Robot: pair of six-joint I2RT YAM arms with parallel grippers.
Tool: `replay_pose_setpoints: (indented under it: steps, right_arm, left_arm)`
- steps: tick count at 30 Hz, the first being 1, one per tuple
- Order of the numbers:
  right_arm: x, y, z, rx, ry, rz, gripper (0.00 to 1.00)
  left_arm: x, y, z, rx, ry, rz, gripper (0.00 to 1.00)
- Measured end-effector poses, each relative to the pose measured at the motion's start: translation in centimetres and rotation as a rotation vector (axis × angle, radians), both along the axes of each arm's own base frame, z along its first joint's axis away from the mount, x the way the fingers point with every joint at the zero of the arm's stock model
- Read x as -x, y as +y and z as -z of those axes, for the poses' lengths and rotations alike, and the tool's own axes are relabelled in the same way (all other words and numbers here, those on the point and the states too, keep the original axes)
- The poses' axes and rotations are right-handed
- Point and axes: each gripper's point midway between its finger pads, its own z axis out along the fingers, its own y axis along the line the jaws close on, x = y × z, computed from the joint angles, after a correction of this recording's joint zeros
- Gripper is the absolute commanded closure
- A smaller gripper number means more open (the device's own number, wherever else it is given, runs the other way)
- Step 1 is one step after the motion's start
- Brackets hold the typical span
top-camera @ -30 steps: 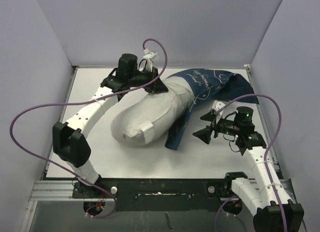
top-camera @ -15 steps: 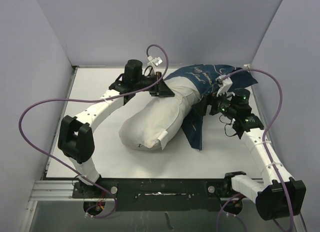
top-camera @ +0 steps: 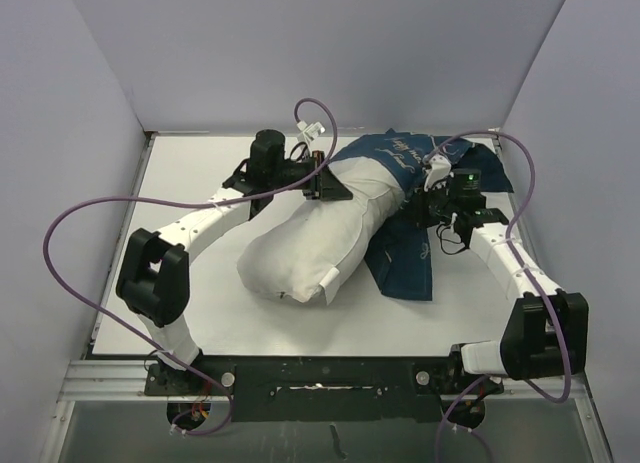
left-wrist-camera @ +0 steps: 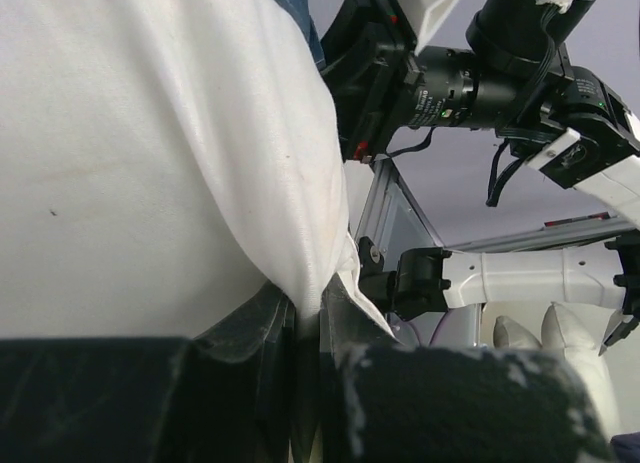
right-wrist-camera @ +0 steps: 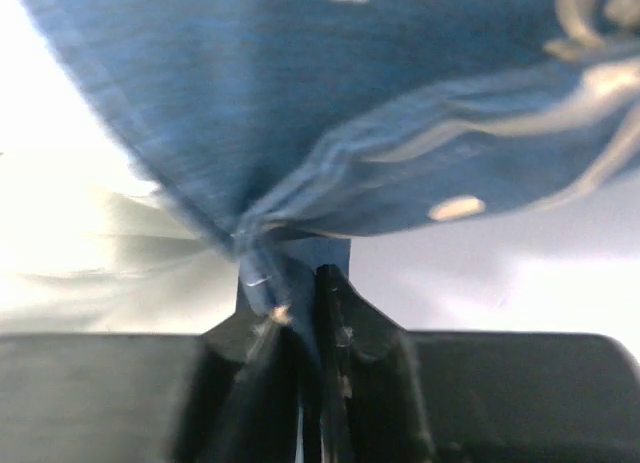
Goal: Put the pillow into the pillowcase
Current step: Stuff the pillow into the pillowcase.
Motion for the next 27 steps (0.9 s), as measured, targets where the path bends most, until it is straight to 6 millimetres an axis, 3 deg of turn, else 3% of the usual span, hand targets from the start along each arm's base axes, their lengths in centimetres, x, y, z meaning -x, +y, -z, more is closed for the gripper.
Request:
replay_pose_setpoints:
  steps: [2, 4, 7, 10, 12, 13, 16, 19, 22, 27]
  right_arm:
    - [0.2, 0.8, -1.1, -0.034, -0.035, -0.070, 1.00]
    - [0.8, 2.7, -3.4, -0.105, -0.079, -0.216, 1.00]
    - [1.5, 5.9, -9.6, -0.160, -0.230, -0.459, 1.00]
    - [3.1, 10.2, -17.8, -0.213, -0.435, -0.715, 1.00]
    - [4.1, 11.8, -20.9, -0.250, -0.505, -0.821, 1.00]
    - [4.3, 12.1, -21.4, -0.264, -0.510, -0.849, 1.00]
    - [3.6, 12.6, -20.7, -0.294, -0.448, -0.885, 1.00]
    - [1.6, 12.6, -17.8, -0.270, -0.327, -0.867, 1.00]
    - [-1.2, 12.2, -15.2, -0.198, -0.236, -0.833, 1.00]
    - [-4.2, 12.6, -13.0, -0.028, -0.187, -0.859, 1.00]
  left_arm:
    - [0.0, -0.1, 0.0, 0.012, -0.010, 0.002, 1.00]
    - [0.0, -0.2, 0.1, 0.020, -0.030, 0.004, 1.00]
    - [-0.2, -0.8, 0.1, 0.020, -0.086, 0.008, 1.00]
    - [-0.6, -2.5, 0.3, 0.017, -0.138, 0.030, 1.00]
    - [-1.0, -4.3, 0.2, 0.017, -0.173, 0.029, 1.00]
    - [-1.3, -5.1, 0.1, 0.019, -0.189, 0.014, 1.00]
    - [-2.4, -7.4, 0.2, 0.024, -0.242, -0.077, 1.00]
    - [-4.0, -8.4, 0.8, 0.016, -0.274, -0.189, 1.00]
    - [-5.7, -7.8, 1.6, 0.005, -0.299, -0.305, 1.00]
    - [-8.7, -5.2, 3.2, -0.016, -0.342, -0.514, 1.00]
